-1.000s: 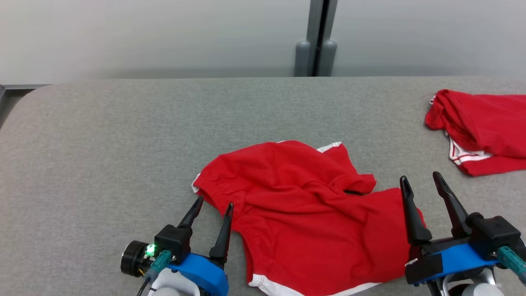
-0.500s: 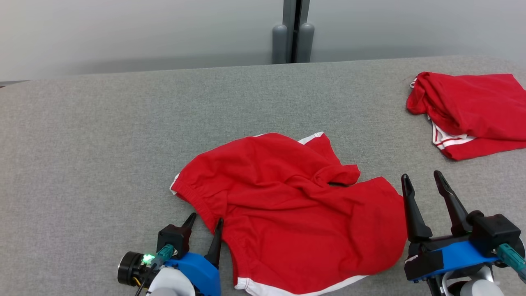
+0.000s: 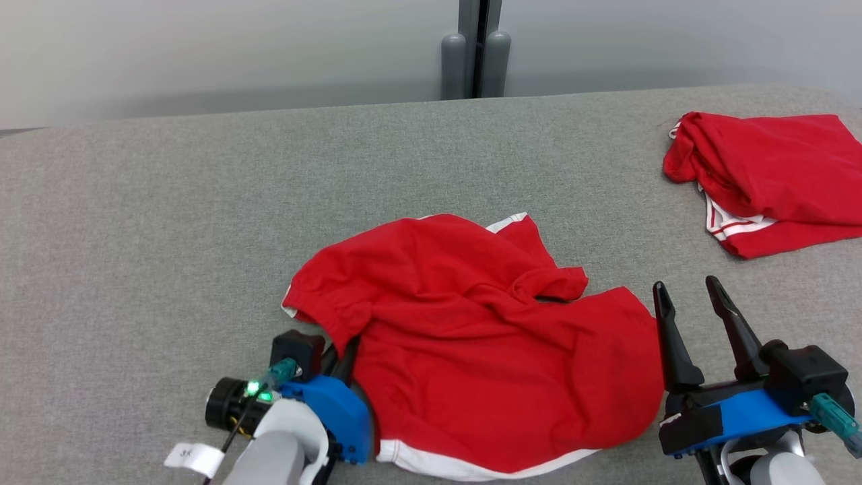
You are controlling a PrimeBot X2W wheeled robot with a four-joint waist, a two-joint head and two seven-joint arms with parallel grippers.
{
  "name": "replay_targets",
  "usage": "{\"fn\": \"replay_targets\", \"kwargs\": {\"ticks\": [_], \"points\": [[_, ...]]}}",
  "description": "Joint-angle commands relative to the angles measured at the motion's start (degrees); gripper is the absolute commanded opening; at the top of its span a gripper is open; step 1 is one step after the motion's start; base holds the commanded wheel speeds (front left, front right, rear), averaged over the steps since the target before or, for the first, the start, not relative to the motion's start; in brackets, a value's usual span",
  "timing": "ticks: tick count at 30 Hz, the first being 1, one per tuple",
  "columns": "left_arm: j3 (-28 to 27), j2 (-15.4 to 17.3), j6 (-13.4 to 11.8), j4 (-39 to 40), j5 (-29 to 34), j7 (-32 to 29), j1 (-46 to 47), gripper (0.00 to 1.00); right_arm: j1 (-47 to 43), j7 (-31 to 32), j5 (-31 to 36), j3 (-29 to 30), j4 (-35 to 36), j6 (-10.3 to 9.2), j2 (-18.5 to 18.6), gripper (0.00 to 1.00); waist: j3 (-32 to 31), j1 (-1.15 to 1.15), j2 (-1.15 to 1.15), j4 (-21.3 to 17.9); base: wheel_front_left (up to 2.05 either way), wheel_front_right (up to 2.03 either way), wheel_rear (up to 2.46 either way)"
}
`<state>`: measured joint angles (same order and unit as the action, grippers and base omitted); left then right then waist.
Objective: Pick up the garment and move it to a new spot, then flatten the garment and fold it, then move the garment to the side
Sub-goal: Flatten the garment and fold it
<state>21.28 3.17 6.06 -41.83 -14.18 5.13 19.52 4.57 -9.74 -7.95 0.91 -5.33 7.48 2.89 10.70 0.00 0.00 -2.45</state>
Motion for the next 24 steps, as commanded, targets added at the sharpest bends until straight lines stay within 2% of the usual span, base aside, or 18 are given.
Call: {"fn": "replay_targets", "kwargs": {"ticks": [1, 13, 18, 20, 21, 24], "points": [[-0.04, 0.18, 0.07, -0.76, -0.4, 0.48, 1.98, 0.0, 0.83, 0.01, 0.36, 0.27, 0.03, 0.04, 0.01, 1.0, 0.05, 0.0, 0.0, 0.02, 0.0, 0.0, 0.0], [-4.87, 5.82, -0.62, -7.49, -2.5, 4.81, 13.33, 0.0, 1.36, -0.05, 0.88, 1.99, -0.64, 0.04, 0.02, 1.0, 1.34, 0.0, 0.0, -0.61, 0.0, 0.0, 0.0], [-5.4, 6.98, -0.51, -11.61, -3.07, 6.59, 15.58, 0.0, 1.54, -0.48, 0.96, 2.29, -1.62, 0.04, 0.01, 1.0, 2.13, 0.0, 0.0, -0.98, 0.0, 0.0, 0.0], [-5.22, 6.74, -0.45, -12.74, -3.12, 7.51, 15.91, 0.84, 1.73, -0.66, 0.89, 2.24, -2.09, 0.04, 0.02, 1.0, 2.26, 0.0, 0.0, -1.03, 0.0, 0.0, 0.0], [-5.22, 6.55, -0.58, -13.02, -3.14, 7.99, 15.85, 1.0, 1.76, -0.86, 0.84, 2.28, -2.27, 0.04, 0.02, 1.0, 2.26, 0.0, 0.0, -0.96, 0.0, 0.0, 0.0], [-5.29, 6.06, -0.77, -13.11, -3.34, 9.33, 14.35, 1.0, 1.49, -1.08, 0.59, 2.42, -2.86, 0.04, 0.02, 1.0, 1.72, 0.0, 0.0, -0.53, 0.0, 0.0, 0.0]]}}
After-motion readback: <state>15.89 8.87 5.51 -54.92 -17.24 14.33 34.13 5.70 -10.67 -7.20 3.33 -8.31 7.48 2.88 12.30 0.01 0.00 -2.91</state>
